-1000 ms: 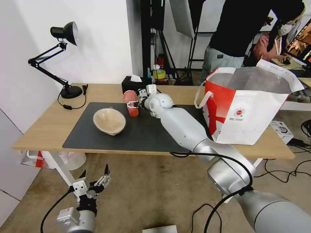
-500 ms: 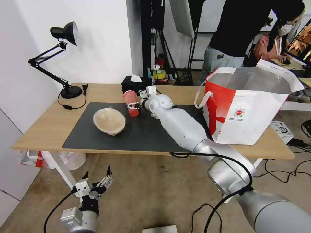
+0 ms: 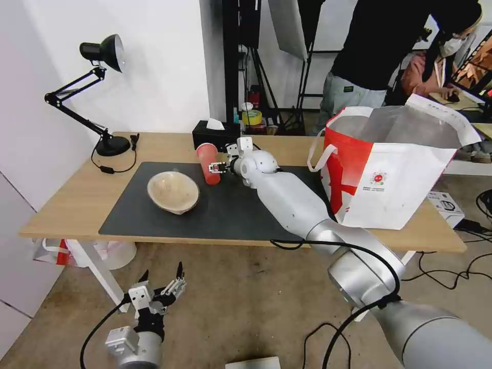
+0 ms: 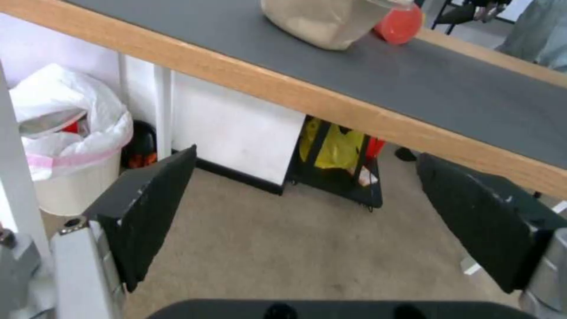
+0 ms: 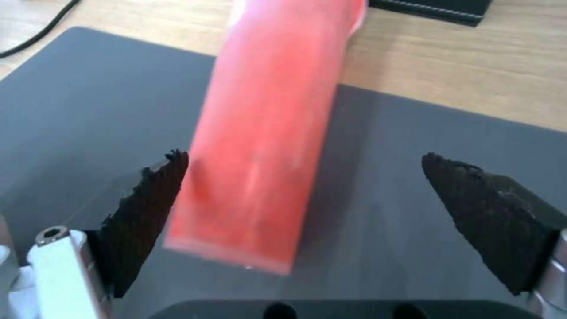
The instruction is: Pick up the trash from the table and place it into the takeout bag.
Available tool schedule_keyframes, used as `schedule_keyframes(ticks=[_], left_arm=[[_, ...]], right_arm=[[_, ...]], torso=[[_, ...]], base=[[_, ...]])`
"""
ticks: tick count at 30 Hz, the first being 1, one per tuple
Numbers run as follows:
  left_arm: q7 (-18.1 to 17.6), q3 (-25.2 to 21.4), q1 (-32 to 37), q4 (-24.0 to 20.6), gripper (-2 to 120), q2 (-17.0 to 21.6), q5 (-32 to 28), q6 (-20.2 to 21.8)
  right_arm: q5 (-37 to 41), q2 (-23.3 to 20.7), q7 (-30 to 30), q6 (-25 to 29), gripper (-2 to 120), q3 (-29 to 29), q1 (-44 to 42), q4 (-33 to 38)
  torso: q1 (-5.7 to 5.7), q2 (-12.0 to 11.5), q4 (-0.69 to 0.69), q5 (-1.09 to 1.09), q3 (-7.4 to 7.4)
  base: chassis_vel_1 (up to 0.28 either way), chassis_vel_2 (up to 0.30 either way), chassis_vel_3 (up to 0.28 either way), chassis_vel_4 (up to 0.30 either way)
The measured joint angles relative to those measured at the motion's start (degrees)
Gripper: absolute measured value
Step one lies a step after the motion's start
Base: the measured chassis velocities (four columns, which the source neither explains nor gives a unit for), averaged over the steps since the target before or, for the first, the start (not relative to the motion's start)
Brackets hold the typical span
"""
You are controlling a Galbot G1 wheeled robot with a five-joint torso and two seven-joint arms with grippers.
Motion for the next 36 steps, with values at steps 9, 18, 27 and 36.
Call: schedule_keyframes(ticks=[9,18,27,36], left_arm=[[0.0,0.2,-0.2,0.1,100,0.0,0.0,0.0],[0.0,0.4,-0.2,0.1,100,-0.4,0.1,0.0],[0.0,0.6,-0.2,0.1,100,-0.5,0.4,-0.2],[0.0,0.8,-0.2,0.3,100,-0.5,0.5,-0.2]], right_arm=[[0.5,0.0,0.2,-0.3,100,-0.9,0.0,1.2],[1.2,0.0,0.7,-0.4,100,-1.5,0.7,1.8],[0.7,0.0,0.7,-0.3,100,-2.4,-0.2,1.5],[0.6,0.0,0.4,-0.2,100,-2.6,-0.6,1.4]], torso=[[0.0,0.0,0.0,0.0,0.0],[0.0,0.0,0.0,0.0,0.0],[0.0,0.0,0.0,0.0,0.0],[0.0,0.0,0.0,0.0,0.0]], base=[[0.0,0.0,0.0,0.0],[0.0,0.0,0.0,0.0],[0.0,0.0,0.0,0.0],[0.0,0.0,0.0,0.0]])
